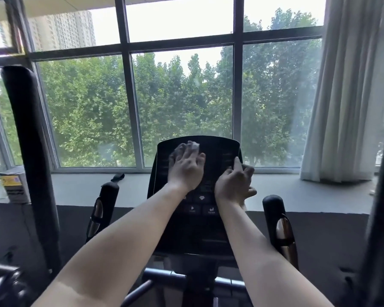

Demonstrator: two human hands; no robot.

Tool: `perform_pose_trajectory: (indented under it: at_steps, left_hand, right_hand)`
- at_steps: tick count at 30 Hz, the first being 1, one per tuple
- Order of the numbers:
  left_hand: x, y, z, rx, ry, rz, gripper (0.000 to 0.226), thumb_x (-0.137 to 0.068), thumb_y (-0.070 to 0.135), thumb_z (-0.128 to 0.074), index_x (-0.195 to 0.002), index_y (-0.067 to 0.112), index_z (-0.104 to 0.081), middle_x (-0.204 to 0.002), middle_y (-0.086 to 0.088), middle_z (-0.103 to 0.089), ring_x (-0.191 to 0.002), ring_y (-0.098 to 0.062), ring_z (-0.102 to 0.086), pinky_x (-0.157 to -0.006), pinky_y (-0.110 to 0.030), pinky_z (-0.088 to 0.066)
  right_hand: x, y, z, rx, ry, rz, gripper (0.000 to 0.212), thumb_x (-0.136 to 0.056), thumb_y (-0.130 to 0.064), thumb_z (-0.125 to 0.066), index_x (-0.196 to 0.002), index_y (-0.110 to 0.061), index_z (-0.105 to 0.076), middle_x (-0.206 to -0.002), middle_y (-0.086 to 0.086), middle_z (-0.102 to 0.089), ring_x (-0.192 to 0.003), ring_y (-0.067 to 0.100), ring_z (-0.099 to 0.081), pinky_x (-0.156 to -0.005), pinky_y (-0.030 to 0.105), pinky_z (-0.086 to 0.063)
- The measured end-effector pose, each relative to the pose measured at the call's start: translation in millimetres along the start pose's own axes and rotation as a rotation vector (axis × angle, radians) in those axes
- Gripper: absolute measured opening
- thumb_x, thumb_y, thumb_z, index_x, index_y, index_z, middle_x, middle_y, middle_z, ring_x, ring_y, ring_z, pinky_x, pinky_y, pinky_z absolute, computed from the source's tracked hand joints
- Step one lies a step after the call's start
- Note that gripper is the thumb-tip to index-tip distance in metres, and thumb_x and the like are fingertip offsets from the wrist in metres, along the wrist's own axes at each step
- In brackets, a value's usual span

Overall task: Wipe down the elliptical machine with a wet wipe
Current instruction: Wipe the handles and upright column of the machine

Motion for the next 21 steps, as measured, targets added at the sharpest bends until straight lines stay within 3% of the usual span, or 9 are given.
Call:
perform_pose_trajectory:
  at_steps: [3,5,11,17,19,21]
  left_hand:
    - [-4,-22,7,-0.002,0.021,0.163,0.065,-0.107,0.055,-0.013,-0.164,0.026,0.000,-0.171,0.005,0.009,-0.157,-0.021,0.014,-0.126,-0.046,0.009]
    - [-4,-24,9,0.011,0.040,0.183,0.066,-0.107,0.055,-0.014,-0.164,0.023,-0.003,-0.172,0.003,0.005,-0.157,-0.022,0.011,-0.127,-0.045,0.007]
    - [0,-12,8,-0.028,0.016,-0.113,0.059,-0.109,0.050,-0.022,-0.163,0.026,-0.018,-0.171,0.007,-0.010,-0.157,-0.010,0.000,-0.128,-0.036,0.001]
    - [-10,-24,14,0.005,0.060,0.189,0.065,-0.108,0.054,-0.017,-0.164,0.025,-0.005,-0.172,0.004,0.001,-0.158,-0.020,0.006,-0.126,-0.041,0.006]
    - [-12,-18,10,0.010,0.090,0.142,0.064,-0.108,0.054,-0.020,-0.164,0.026,-0.009,-0.171,0.005,-0.004,-0.158,-0.018,0.002,-0.127,-0.041,0.002]
    - [-10,-5,5,0.034,0.100,-0.041,0.060,-0.108,0.051,-0.028,-0.162,0.029,-0.017,-0.170,0.005,-0.016,-0.157,-0.015,-0.006,-0.127,-0.041,-0.007]
  right_hand:
    - [3,1,-1,0.061,-0.026,0.104,0.053,-0.098,-0.006,-0.047,-0.148,-0.021,-0.051,-0.128,0.006,-0.046,-0.122,0.027,-0.053,-0.092,0.041,-0.026]
    - [5,-1,-3,0.084,-0.042,0.187,0.054,-0.096,-0.003,-0.047,-0.148,-0.020,-0.051,-0.127,0.004,-0.046,-0.121,0.027,-0.053,-0.097,0.044,-0.027]
    - [3,-21,-12,0.081,-0.140,0.196,0.053,-0.095,-0.004,-0.047,-0.144,-0.023,-0.054,-0.124,0.002,-0.046,-0.115,0.024,-0.053,-0.108,0.046,-0.027]
    - [6,-16,-13,0.111,-0.139,0.246,0.054,-0.094,-0.002,-0.046,-0.140,-0.025,-0.059,-0.123,0.000,-0.046,-0.111,0.021,-0.053,-0.110,0.049,-0.026]
    - [6,-15,-14,0.094,-0.126,0.267,0.053,-0.093,-0.002,-0.048,-0.139,-0.024,-0.060,-0.122,0.001,-0.047,-0.111,0.020,-0.056,-0.110,0.051,-0.026]
    - [4,-13,-13,0.059,-0.103,0.270,0.051,-0.093,-0.003,-0.050,-0.138,-0.023,-0.062,-0.121,0.001,-0.048,-0.108,0.022,-0.058,-0.108,0.048,-0.027]
Point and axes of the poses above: each hand's wrist, its own x-axis away from the middle knuckle, its own z-axis out of the back of the hand, y = z × x, the point moved 1 cm from there along -x, towards the middle knuckle
